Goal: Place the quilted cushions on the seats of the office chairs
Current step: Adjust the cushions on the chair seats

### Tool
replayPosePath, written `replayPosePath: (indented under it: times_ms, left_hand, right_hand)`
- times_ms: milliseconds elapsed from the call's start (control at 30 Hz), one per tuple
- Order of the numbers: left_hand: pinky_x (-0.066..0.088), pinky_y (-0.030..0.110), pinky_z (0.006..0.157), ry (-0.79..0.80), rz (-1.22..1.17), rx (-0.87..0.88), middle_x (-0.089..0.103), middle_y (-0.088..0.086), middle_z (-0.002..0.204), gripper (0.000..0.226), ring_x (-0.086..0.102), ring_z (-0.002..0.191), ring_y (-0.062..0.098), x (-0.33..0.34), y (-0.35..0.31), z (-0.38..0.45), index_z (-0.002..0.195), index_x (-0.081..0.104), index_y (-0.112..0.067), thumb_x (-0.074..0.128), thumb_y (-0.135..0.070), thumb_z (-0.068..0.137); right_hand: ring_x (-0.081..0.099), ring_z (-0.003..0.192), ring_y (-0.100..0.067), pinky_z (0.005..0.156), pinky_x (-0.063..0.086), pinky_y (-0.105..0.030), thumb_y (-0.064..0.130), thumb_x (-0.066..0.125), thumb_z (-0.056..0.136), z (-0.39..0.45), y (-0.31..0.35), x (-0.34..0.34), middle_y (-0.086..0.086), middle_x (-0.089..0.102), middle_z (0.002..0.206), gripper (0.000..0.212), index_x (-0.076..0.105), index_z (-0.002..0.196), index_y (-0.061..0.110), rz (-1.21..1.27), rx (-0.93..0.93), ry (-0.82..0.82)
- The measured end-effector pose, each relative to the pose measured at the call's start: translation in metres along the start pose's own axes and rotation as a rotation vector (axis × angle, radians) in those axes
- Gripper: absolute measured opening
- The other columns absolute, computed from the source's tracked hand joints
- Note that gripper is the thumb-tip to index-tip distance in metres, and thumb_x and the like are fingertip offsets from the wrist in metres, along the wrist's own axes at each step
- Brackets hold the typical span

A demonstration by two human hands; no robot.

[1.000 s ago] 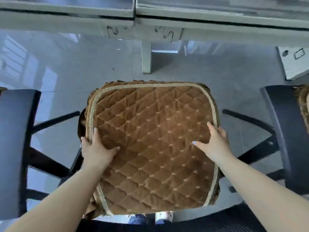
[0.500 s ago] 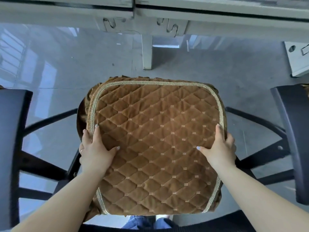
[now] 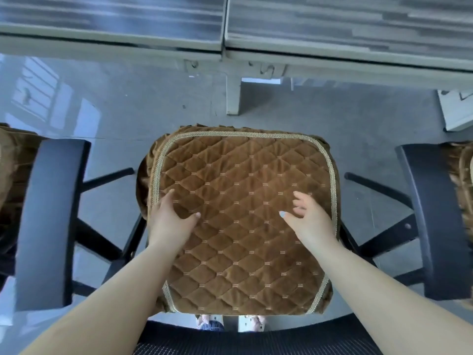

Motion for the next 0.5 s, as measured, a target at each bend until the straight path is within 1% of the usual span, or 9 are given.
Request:
replayPosePath:
  times_ms: [33,67,100,167,233,267,333,433,500]
  left_hand:
    - [0.047,0.036,0.095,0.02,-0.1,-0.014,0.05,0.003,0.141,0.069,0.049,0.126,0.022,-0.006,-0.008,-0.008,0.141,0.041,-0.025,0.072,-0.033,0.08]
    - [0.049,0.029,0.083,0.045,-0.205,-0.032,0.059,-0.001,0.129,0.058,0.058,0.113,0.015,-0.013,-0.016,-0.018,0.135,0.049,-0.024,0.071,-0.031,0.082]
    - [0.049,0.025,0.076,0.059,-0.301,-0.046,0.064,-0.005,0.118,0.049,0.061,0.101,0.01,-0.024,-0.024,-0.029,0.129,0.055,-0.024,0.07,-0.03,0.083]
    - [0.051,0.028,0.082,0.066,-0.459,-0.068,0.068,-0.012,0.104,0.037,0.062,0.094,0.005,-0.047,-0.033,-0.051,0.12,0.061,-0.024,0.07,-0.029,0.084]
    - [0.051,0.033,0.093,0.048,-0.556,-0.064,0.067,-0.014,0.097,0.031,0.063,0.094,0.006,-0.076,-0.037,-0.074,0.115,0.063,-0.024,0.07,-0.027,0.084]
    - [0.052,0.034,0.094,0.04,-0.579,-0.063,0.067,-0.014,0.095,0.031,0.064,0.094,0.007,-0.088,-0.038,-0.082,0.114,0.063,-0.023,0.07,-0.027,0.084]
    - [0.053,0.033,0.091,-0.021,-0.624,-0.051,0.068,-0.013,0.096,0.034,0.065,0.092,0.008,-0.125,-0.033,-0.099,0.115,0.062,-0.023,0.072,-0.029,0.082]
    - [0.052,0.032,0.088,-0.104,-0.677,-0.043,0.068,-0.008,0.1,0.035,0.063,0.092,0.008,-0.181,-0.017,-0.125,0.117,0.061,-0.021,0.07,-0.028,0.084]
    - [0.051,0.024,0.076,-0.145,-0.738,-0.033,0.067,-0.007,0.097,0.03,0.062,0.085,0.005,-0.217,-0.001,-0.143,0.116,0.061,-0.018,0.068,-0.023,0.087]
  right_hand:
    - [0.058,0.11,-0.012,0.092,0.05,-0.033,0.027,0.067,0.086,-0.007,0.014,0.002,0.002,0.059,0.129,0.054,0.048,0.136,0.023,0.083,-0.017,0.054]
    - [0.06,0.101,-0.008,0.085,0.05,-0.027,0.026,0.067,0.086,-0.015,0.03,0.003,0.006,0.064,0.118,0.047,0.053,0.131,0.022,0.132,-0.039,0.094]
    - [0.06,0.096,-0.006,0.078,0.048,-0.021,0.026,0.066,0.087,-0.024,0.047,0.005,0.007,0.065,0.112,0.042,0.056,0.128,0.022,0.156,-0.074,0.122]
    - [0.058,0.09,-0.002,0.069,0.042,-0.012,0.028,0.066,0.087,-0.046,0.078,0.008,0.009,0.063,0.108,0.037,0.058,0.123,0.024,0.179,-0.138,0.172]
    - [0.055,0.083,0.002,0.066,0.038,-0.006,0.029,0.065,0.088,-0.072,0.111,0.013,0.012,0.06,0.103,0.035,0.058,0.122,0.027,0.175,-0.202,0.205]
    - [0.054,0.079,0.005,0.065,0.037,-0.005,0.029,0.066,0.087,-0.083,0.124,0.015,0.014,0.059,0.101,0.035,0.058,0.121,0.027,0.173,-0.227,0.219]
    - [0.053,0.078,0.007,0.065,0.036,-0.004,0.029,0.066,0.087,-0.112,0.159,0.017,0.015,0.059,0.097,0.034,0.059,0.12,0.027,0.159,-0.298,0.255]
    - [0.058,0.084,0.002,0.072,0.042,-0.01,0.029,0.066,0.087,-0.156,0.205,0.021,0.014,0.063,0.097,0.031,0.06,0.118,0.026,0.139,-0.39,0.295]
    - [0.062,0.093,-0.007,0.081,0.046,-0.019,0.028,0.067,0.087,-0.181,0.235,0.03,0.008,0.066,0.102,0.03,0.061,0.116,0.025,0.124,-0.438,0.296]
Point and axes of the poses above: each hand's wrist, its own z-axis towards the middle knuckle, its own x-axis out of the palm, y = z × x, the point moved 1 cm from there along z, towards the middle knuckle
